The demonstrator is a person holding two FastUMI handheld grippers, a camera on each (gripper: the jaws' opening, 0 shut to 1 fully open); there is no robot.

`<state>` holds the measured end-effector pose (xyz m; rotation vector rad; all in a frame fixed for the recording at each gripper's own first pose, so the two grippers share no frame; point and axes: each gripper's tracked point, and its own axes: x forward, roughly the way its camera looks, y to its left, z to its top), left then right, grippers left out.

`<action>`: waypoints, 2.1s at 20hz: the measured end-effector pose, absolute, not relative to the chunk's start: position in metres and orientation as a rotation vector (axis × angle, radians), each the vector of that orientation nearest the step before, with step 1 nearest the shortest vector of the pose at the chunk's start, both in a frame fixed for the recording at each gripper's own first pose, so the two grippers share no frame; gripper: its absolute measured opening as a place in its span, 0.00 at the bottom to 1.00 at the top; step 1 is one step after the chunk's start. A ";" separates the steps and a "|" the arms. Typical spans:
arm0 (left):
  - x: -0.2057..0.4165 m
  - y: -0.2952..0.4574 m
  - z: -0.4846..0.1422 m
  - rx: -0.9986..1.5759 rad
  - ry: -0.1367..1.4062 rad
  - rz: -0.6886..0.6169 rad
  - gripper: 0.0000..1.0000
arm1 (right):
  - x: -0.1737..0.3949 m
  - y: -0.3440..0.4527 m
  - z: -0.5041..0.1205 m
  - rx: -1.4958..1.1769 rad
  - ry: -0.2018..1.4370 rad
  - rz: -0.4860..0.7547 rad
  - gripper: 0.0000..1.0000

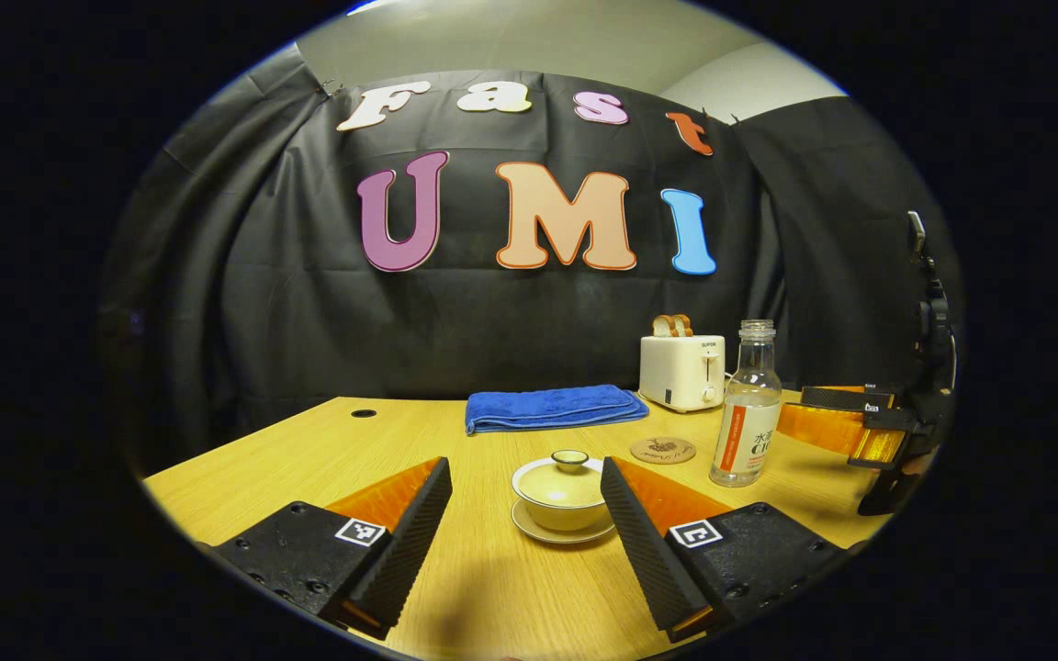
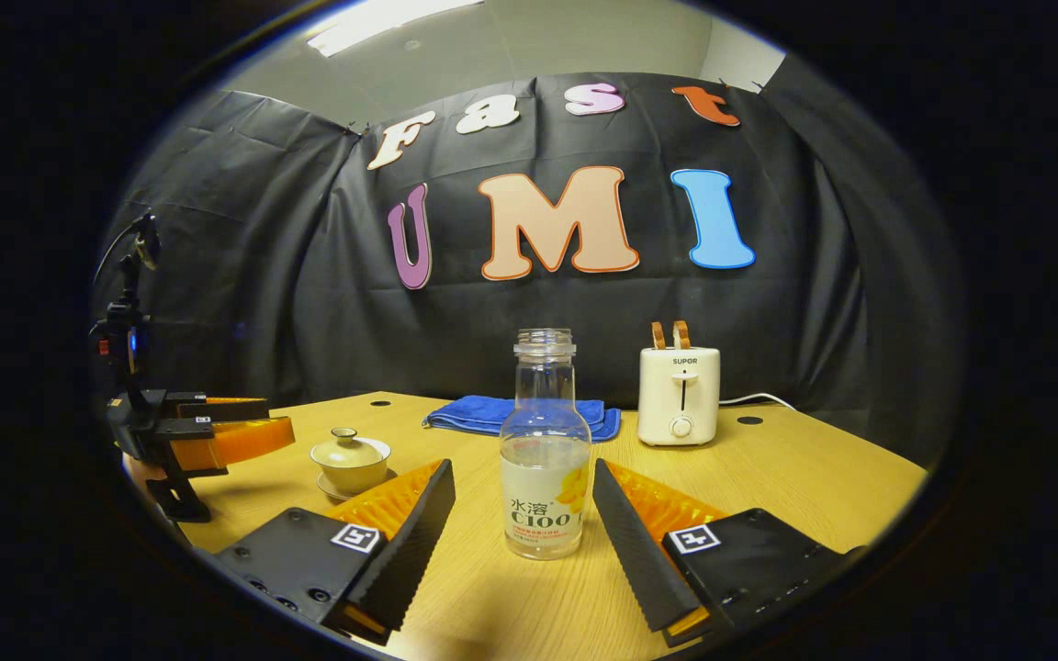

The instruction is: Open the teacup lid with one hand, grasp the water bottle and pour water into the teacup with the other hand; after pouring, place the water bottle on the coaster and then close the teacup lid.

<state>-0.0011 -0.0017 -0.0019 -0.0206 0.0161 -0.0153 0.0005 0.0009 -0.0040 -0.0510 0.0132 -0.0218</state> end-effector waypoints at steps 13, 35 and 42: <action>0.005 -0.009 -0.003 -0.021 0.020 -0.068 0.96 | 0.002 0.006 -0.003 -0.052 0.008 0.014 0.94; 0.081 -0.030 -0.027 0.019 0.162 -0.092 0.81 | 0.002 0.010 -0.005 -0.050 0.009 0.050 0.94; 0.087 -0.033 -0.032 0.049 0.191 -0.093 0.42 | 0.001 0.011 -0.005 -0.050 0.011 0.059 0.94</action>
